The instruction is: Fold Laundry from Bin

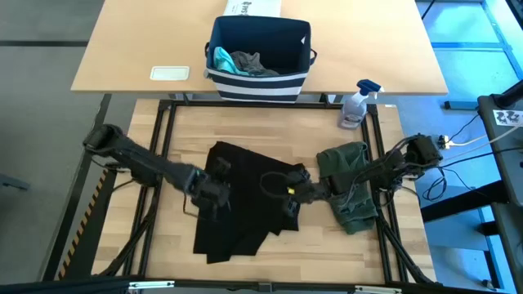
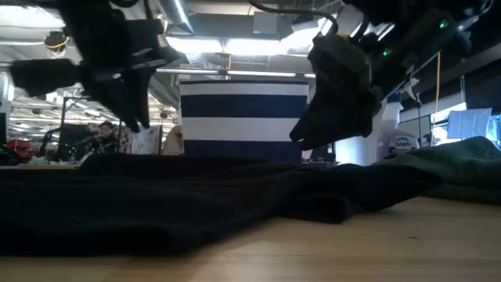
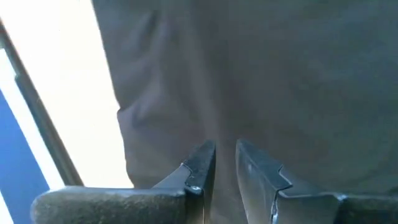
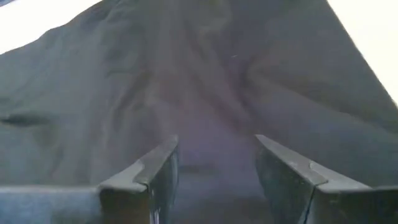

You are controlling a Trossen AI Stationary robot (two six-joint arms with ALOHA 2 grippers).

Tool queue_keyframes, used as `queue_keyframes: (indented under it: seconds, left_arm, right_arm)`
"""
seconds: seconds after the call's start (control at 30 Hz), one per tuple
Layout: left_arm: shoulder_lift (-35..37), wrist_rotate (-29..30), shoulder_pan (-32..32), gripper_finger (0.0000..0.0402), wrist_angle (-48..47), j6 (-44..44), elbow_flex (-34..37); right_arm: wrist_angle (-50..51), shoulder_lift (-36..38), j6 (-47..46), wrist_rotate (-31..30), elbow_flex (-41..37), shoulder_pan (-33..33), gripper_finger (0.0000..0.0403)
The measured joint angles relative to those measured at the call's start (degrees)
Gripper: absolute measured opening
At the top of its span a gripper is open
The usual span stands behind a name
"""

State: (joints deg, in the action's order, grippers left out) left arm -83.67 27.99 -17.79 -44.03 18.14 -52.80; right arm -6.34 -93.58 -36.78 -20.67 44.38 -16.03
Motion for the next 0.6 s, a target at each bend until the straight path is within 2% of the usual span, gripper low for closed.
queue_keyframes:
  seconds: [0.13,0.23,0.33,0.6]
  left_arm:
    - [6.3,-1.3,8.7,0.0059,6.7,5.3,4.6]
    - [8.6,-5.9,15.4,0.0059,14.1,10.1,8.9]
    - [8.6,-9.6,21.3,0.0059,19.1,14.8,12.9]
    - [7.9,-12.9,33.4,0.0059,23.2,20.0,18.7]
  right_arm:
    - [-0.5,2.1,2.2,0.8,-2.0,3.4,0.02]
    - [1.3,2.8,2.9,0.8,-2.2,5.7,0.02]
    - [2.1,2.8,5.2,2.6,-2.3,7.8,0.02]
    - [2.0,2.5,6.7,8.3,-2.3,10.1,0.02]
